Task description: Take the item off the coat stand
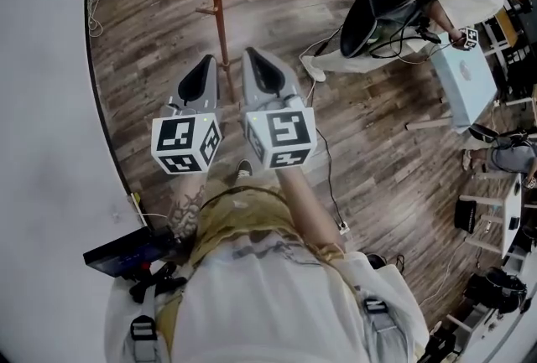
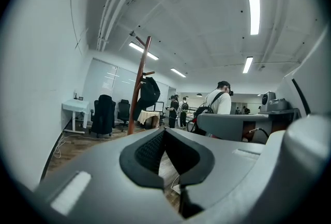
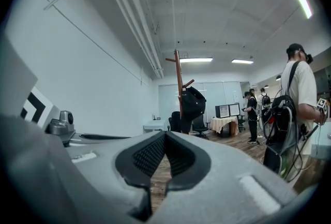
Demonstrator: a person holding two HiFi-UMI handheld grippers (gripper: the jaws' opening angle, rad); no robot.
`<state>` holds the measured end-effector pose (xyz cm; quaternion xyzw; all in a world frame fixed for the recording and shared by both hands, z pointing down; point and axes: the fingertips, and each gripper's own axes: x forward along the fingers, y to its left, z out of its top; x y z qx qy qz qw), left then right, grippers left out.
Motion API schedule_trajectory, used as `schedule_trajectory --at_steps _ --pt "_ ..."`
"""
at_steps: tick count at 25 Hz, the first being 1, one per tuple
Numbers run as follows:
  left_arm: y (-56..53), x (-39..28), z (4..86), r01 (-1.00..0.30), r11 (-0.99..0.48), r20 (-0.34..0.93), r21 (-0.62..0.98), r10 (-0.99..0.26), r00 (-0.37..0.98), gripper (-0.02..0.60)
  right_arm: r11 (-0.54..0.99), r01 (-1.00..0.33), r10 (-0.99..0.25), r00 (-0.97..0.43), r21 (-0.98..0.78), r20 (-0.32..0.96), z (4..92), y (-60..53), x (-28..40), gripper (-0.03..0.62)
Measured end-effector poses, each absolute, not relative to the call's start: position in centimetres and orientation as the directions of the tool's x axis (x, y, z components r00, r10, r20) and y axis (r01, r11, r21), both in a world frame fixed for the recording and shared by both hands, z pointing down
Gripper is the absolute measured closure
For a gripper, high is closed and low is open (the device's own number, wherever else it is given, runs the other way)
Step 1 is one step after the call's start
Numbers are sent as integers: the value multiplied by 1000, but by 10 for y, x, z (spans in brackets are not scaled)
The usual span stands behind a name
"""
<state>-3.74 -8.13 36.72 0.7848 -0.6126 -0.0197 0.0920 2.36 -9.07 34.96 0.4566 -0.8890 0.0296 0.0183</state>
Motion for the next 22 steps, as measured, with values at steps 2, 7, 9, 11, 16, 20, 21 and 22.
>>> schedule_trajectory --at_steps 2,7,9,11,16,20,21,22 --pt "-98 -26 363 -960 -224 96 165 -966 242 584 582 -812 -809 -584 -49 68 345 -108 36 592" --pt "-119 -26 374 -962 -209 123 177 -965 233 584 581 -812 -805 -584 -65 106 360 -129 41 592" --pt "-126 -32 375 -961 -210 123 179 -964 234 584 581 -811 -802 -585 -69 120 362 -136 35 592" --pt "-135 -37 378 -960 -213 123 183 -964 238 584 581 -811 -802 -585 -68 117 363 -144 28 592" --pt "-169 -50 377 -954 -238 103 182 -960 259 584 572 -819 -813 -574 -47 95 362 -174 11 592" --pt "-200 -54 372 -946 -268 83 184 -955 286 584 554 -832 -827 -553 -24 100 360 -203 6 592" --pt "-207 -55 371 -944 -276 77 183 -953 294 584 549 -835 -831 -549 -21 95 358 -211 4 592" --pt "-214 -58 369 -942 -282 74 181 -951 299 584 545 -838 -834 -545 -21 90 356 -217 1 592"
